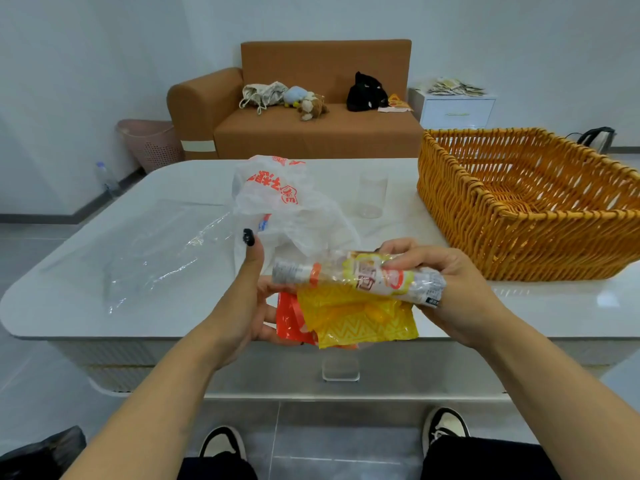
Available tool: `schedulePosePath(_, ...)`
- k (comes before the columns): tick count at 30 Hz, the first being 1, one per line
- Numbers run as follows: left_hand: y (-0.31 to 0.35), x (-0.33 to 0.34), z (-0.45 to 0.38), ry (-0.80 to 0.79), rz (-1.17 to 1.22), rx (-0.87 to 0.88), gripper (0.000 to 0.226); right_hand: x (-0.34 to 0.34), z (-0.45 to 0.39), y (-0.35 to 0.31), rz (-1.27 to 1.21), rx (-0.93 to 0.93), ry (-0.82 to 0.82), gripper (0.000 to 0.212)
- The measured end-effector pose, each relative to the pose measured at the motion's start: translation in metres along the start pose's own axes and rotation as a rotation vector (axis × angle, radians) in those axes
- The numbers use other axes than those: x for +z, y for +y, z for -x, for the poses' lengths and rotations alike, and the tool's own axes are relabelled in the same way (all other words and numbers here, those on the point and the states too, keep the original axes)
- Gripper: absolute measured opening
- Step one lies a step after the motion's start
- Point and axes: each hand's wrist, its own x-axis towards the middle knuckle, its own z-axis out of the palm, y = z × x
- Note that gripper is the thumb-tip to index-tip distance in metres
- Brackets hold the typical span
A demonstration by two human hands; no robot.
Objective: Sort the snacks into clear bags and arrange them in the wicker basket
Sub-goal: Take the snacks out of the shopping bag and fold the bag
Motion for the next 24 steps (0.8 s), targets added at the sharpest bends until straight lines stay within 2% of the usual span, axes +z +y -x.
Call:
schedulePosePath(2, 0.002, 0.000, 0.002, -0.068, 0.066, 0.016, 0.085, -0.002, -0.001, 0.005, 0.173, -0.007, -0.045, 0.035)
schedulePosePath(5, -0.001, 0.000, 0.003, -0.130, -0.030, 0.039, 0.056, -0.004, -0.001, 0.006, 0.273, -0.005, -0.056, 0.032)
schedulePosePath(7, -0.001, 0.001, 0.003, -0.109, -0.077, 0.054, 0.039, -0.004, 0.001, 0.005, 0.317, -0.020, -0.058, 0.025)
schedulePosePath(9, -0.002, 0.001, 0.002, -0.034, -0.066, 0.091, 0.039, -0.001, 0.001, 0.004, 0.322, -0.004, -0.025, 0.017)
schedulePosePath(11, -0.002, 0.000, 0.000, 0.049, -0.052, 0.151, 0.038, 0.002, -0.002, 0.007, 0.188, 0.103, 0.091, 0.032)
schedulePosePath(13, -0.003, -0.003, -0.005, 0.144, -0.042, 0.190, 0.033, 0.004, -0.006, 0.005, -0.094, 0.224, 0.188, 0.031)
schedulePosePath(15, -0.003, -0.004, -0.008, 0.240, -0.074, 0.226, 0.028, 0.001, -0.007, 0.004, -0.331, 0.294, 0.225, 0.044)
schedulePosePath(16, -0.004, -0.003, -0.009, 0.284, -0.108, 0.249, 0.025, 0.002, -0.006, 0.003, -0.362, 0.322, 0.222, 0.048)
schedulePosePath(18, -0.004, 0.000, -0.010, 0.367, -0.210, 0.311, 0.021, 0.009, -0.005, 0.007, -0.190, 0.353, 0.208, 0.047)
schedulePosePath(20, -0.006, 0.005, -0.010, 0.423, -0.295, 0.372, 0.022, 0.022, -0.004, 0.012, 0.186, 0.305, 0.251, 0.049)
schedulePosePath(22, -0.009, 0.010, -0.011, 0.479, -0.367, 0.409, 0.022, 0.033, -0.003, 0.016, 0.431, 0.172, 0.389, 0.050)
schedulePosePath(24, -0.012, 0.014, -0.012, 0.520, -0.385, 0.422, 0.019, 0.039, -0.002, 0.020, 0.482, 0.014, 0.469, 0.050)
